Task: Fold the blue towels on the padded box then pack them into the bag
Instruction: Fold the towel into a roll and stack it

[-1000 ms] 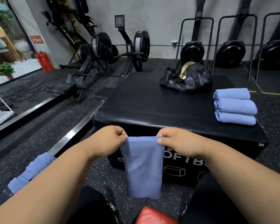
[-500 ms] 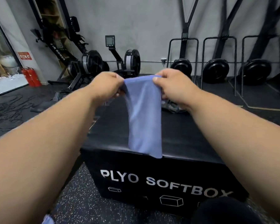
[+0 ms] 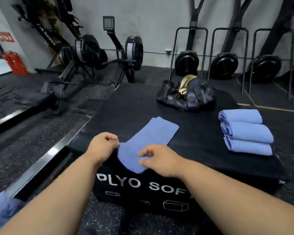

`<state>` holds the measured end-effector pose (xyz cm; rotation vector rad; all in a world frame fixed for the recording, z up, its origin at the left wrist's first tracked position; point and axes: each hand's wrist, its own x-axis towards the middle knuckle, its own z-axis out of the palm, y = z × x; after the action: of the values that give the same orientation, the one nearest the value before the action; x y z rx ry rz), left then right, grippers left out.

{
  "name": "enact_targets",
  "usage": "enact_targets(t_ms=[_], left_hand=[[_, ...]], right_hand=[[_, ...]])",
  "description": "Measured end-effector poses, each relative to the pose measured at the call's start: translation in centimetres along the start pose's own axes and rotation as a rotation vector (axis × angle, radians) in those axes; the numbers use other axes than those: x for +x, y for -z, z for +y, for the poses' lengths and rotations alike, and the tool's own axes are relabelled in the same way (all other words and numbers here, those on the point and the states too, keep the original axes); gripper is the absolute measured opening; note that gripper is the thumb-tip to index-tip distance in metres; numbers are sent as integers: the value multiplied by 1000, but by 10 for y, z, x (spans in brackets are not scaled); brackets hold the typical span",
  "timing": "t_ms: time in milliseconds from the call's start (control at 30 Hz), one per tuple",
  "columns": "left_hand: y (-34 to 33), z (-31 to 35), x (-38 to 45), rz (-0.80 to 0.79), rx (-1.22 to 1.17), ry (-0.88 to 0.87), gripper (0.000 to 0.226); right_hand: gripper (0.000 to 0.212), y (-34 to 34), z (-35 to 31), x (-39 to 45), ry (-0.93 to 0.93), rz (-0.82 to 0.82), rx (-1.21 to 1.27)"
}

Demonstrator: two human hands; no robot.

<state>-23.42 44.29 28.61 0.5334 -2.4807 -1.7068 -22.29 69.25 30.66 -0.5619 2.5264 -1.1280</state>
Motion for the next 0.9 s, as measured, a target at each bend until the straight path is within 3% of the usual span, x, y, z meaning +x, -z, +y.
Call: enact_targets(t_ms=[200,433,533,700,900], left_hand=[[2,-65,12,159,-217,107,25],[23,-77,28,299,-277,61,27],[29,-83,38,314,-241,46,29],[40,-80,55,315,-267,-5,29],[48,-84,72,297,-301,-7,31]], right_hand=[[9,10,40,40,-115,137,91],[35,56,73,121,-243,368,-61],[52,62,86,147,-355,326,-75],[28,62,89,177,-303,296,43],[21,67,80,195,-197,44,8]])
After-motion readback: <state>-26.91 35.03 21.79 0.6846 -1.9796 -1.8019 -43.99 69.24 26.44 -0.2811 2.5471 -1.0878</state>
